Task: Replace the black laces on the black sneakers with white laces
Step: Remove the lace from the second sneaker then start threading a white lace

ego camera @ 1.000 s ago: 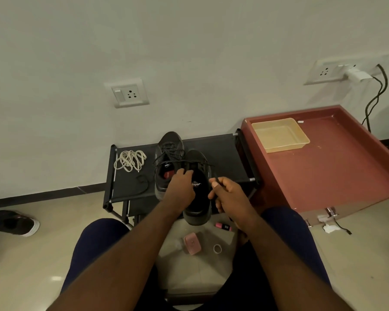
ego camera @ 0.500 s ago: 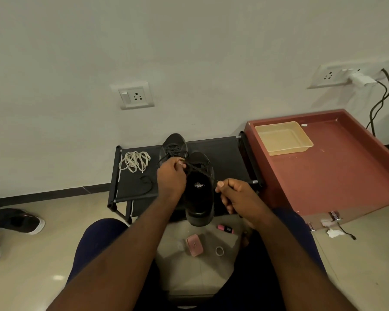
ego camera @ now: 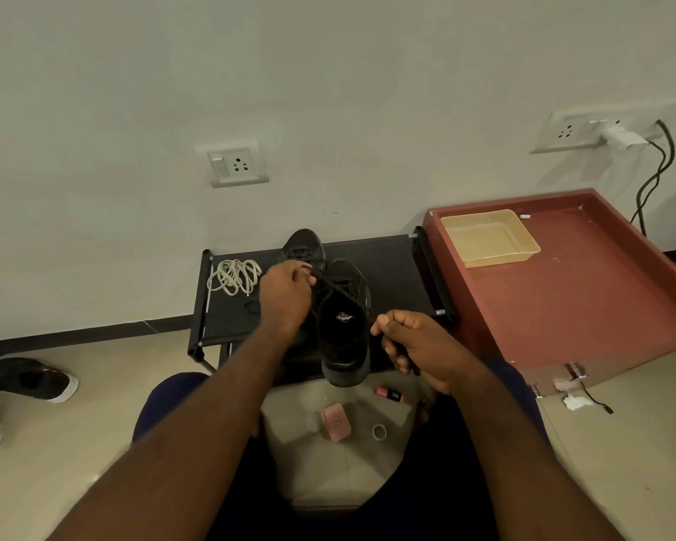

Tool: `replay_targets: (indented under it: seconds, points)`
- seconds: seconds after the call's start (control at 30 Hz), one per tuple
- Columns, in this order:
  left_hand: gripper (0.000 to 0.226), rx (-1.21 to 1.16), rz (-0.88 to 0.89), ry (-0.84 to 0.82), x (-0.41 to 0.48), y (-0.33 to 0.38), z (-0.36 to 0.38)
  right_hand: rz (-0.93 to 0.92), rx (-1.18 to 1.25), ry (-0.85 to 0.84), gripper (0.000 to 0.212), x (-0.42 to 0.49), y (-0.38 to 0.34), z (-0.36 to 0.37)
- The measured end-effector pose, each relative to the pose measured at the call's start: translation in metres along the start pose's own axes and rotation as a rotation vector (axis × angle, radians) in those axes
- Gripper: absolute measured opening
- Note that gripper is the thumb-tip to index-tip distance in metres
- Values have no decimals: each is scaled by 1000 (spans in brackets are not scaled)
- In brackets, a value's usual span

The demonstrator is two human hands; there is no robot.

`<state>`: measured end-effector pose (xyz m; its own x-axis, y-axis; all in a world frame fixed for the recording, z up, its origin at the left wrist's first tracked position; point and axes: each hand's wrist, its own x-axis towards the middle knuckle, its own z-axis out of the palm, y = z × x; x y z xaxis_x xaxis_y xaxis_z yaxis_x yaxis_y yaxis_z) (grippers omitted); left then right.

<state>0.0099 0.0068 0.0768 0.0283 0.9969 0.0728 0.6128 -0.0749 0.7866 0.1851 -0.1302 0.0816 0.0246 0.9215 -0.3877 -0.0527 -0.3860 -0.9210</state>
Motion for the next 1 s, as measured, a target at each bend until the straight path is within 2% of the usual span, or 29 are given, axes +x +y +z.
replay_targets:
  seconds: [0.03,0.1,0.2,0.23,0.27,0.3,0.33,0.37,0.43,0.47,0.5,0.53,0.57,0.6,0.63,0.67,0.7,0.73,0.8,0.83,0.87,0.9,0.93,0.97,1.0]
  points:
    - [23,8,-22,7,5,-3,-4,20,68,-22,27,-2,2,0]
    - [24,83,56,-42,8,-5,-10,50,272,-32,26,-3,0,3]
    - [63,355,408,-277,-6,2,0,30,476,-54,25,0,-11,7]
    - [61,379,508,-349,-14,9,8,25,526,-93,25,-1,-15,8]
    - [46,334,559,-426,-23,14,13,23,579,-142,25,-2,-20,10]
    - [26,245,557,-481,-32,20,16,14,636,-176,26,-4,-26,14]
    - [18,136,504,-558,-41,23,19,-10,707,-175,26,-5,-32,19]
    - [22,75,494,-584,-46,19,27,-50,805,-123,26,-3,-38,25]
    - [17,150,586,-627,-56,22,34,-204,971,118,28,8,-45,30]
    - [17,190,590,-683,-57,21,37,-305,917,263,27,17,-46,28]
    - [21,213,572,-695,-55,22,40,-384,704,404,25,28,-44,21]
    - [26,257,526,-698,-50,23,38,-421,349,517,24,39,-40,13]
    - [30,327,502,-646,-42,23,38,-411,-69,554,24,46,-34,6]
    - [32,391,485,-567,-32,23,36,-372,-427,502,24,50,-27,1]
    - [35,412,465,-486,-18,21,34,-324,-658,408,25,55,-20,-2]
    - [38,394,445,-418,-3,20,31,-278,-737,317,27,57,-13,-3]
    - [41,356,431,-372,9,20,29,-232,-699,238,29,55,-9,0]
    - [42,340,438,-333,22,19,30,-164,-545,157,30,52,-8,5]
    - [38,358,431,-362,38,20,38,37,-38,-34,40,46,-14,14]
    - [32,365,397,-420,40,26,41,91,201,-127,42,45,-22,17]
    - [29,347,387,-477,39,32,46,69,413,-168,40,47,-33,20]
    - [32,346,393,-542,39,36,53,-8,620,-142,37,55,-44,21]
    - [33,379,444,-587,41,36,63,-123,805,-36,35,67,-55,20]
    - [28,451,392,-683,39,33,75,-242,933,141,35,81,-66,17]
    - [23,514,390,-739,36,28,85,-344,964,337,35,97,-75,11]
